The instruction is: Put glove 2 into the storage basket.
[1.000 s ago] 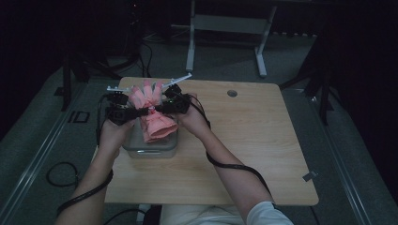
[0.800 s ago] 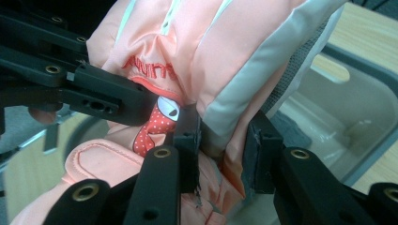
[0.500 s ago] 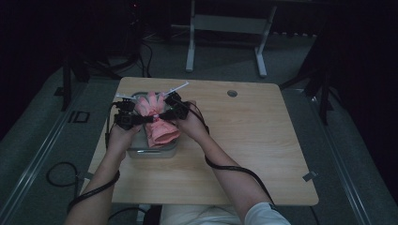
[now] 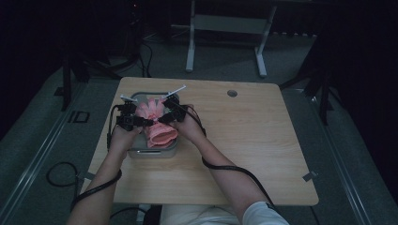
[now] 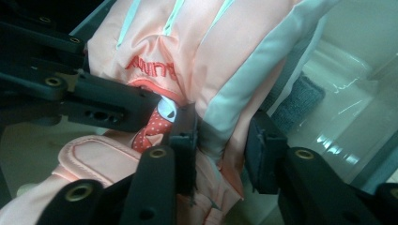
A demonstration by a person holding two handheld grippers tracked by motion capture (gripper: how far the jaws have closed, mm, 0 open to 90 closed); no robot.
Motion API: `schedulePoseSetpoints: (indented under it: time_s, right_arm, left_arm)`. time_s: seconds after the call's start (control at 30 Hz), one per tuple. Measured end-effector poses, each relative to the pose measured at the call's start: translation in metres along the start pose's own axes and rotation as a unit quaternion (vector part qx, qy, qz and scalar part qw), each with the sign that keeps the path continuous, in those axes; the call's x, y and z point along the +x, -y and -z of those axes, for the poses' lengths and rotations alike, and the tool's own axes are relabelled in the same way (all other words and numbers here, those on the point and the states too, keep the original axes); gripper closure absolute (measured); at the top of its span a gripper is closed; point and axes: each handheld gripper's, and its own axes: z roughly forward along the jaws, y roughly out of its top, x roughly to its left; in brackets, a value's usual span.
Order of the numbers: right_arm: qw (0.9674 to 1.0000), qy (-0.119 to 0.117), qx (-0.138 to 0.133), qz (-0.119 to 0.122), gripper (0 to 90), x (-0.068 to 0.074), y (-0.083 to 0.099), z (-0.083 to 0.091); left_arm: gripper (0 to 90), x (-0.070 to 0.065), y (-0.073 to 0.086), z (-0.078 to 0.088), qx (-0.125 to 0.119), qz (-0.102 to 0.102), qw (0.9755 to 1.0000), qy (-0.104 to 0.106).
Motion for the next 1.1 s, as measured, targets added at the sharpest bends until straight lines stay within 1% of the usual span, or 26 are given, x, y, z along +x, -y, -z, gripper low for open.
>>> schedulePoseSetpoints:
  time_s: [0.03, 0.1, 0.23, 0.3, 0.37, 0.47, 0.57, 0.63, 0.7, 0.77, 0.83, 0.87, 0.97, 1.0, 1.1]
  right_arm:
    - [1.0, -0.002, 0.001, 0.0, 64.5, -0.002, 0.0, -0.001]
    - [1.0, -0.002, 0.0, 0.004, 62.4, -0.004, -0.001, -0.001]
    - [1.0, -0.007, -0.001, 0.002, 62.1, -0.007, -0.002, -0.001]
    - [1.0, -0.008, -0.001, -0.001, 61.5, -0.009, -0.001, -0.002]
    - [1.0, -0.007, -0.003, -0.004, 59.4, -0.01, -0.001, -0.002]
    - [1.0, -0.003, -0.008, -0.001, 56.0, -0.011, -0.002, -0.001]
    - [1.0, 0.002, -0.007, 0.001, 55.5, -0.013, -0.002, -0.001]
    - [1.0, 0.006, -0.004, 0.0, 55.5, -0.013, -0.003, -0.002]
    - [0.9999, 0.009, -0.003, 0.001, 55.5, -0.014, -0.003, -0.003]
    - [0.9998, 0.017, -0.005, 0.004, 55.3, -0.014, -0.003, -0.003]
    - [0.9997, 0.022, -0.006, 0.004, 55.5, -0.014, -0.003, -0.003]
    - [0.9997, 0.023, -0.006, 0.004, 55.6, -0.014, -0.003, -0.003]
    - [0.9995, 0.03, -0.004, 0.005, 55.6, -0.013, -0.005, -0.005]
    - [0.9995, 0.032, -0.003, 0.003, 55.6, -0.013, -0.005, -0.006]
    - [0.9996, 0.029, -0.001, 0.001, 55.1, -0.015, -0.007, -0.008]
  left_arm:
    - [60.2, 0.001, 0.0, 0.0, 0.002, 0.004, 1.0, -0.002]
    - [55.8, 0.0, 0.0, 0.0, -0.001, 0.001, 0.9999, -0.013]
    - [50.0, 0.002, -0.001, 0.0, 0.003, 0.005, 0.9998, -0.016]
    - [47.7, 0.001, -0.001, 0.0, 0.006, -0.004, 0.9996, -0.028]
    - [44.3, 0.001, -0.001, 0.0, 0.003, -0.008, 0.9993, -0.035]
    - [42.6, 0.002, 0.0, 0.002, 0.0, -0.006, 0.9993, -0.037]
    - [43.6, 0.003, 0.0, 0.001, 0.002, -0.002, 0.9988, -0.048]
    - [43.5, 0.0, 0.0, 0.001, 0.002, -0.015, 0.9976, -0.068]
    - [43.4, 0.001, 0.0, 0.0, 0.004, -0.015, 0.9974, -0.07]
    - [43.3, 0.0, -0.001, -0.001, 0.004, -0.02, 0.9964, -0.083]
    - [43.3, 0.0, -0.001, -0.001, 0.004, -0.024, 0.9956, -0.09]
    - [43.3, -0.001, -0.001, -0.002, 0.006, -0.031, 0.9946, -0.099]
    - [43.3, -0.003, -0.002, -0.005, 0.013, -0.04, 0.9925, -0.115]
    - [43.4, -0.004, -0.003, -0.005, 0.017, -0.047, 0.9914, -0.121]
    - [43.4, -0.005, -0.003, -0.005, 0.013, -0.046, 0.9906, -0.128]
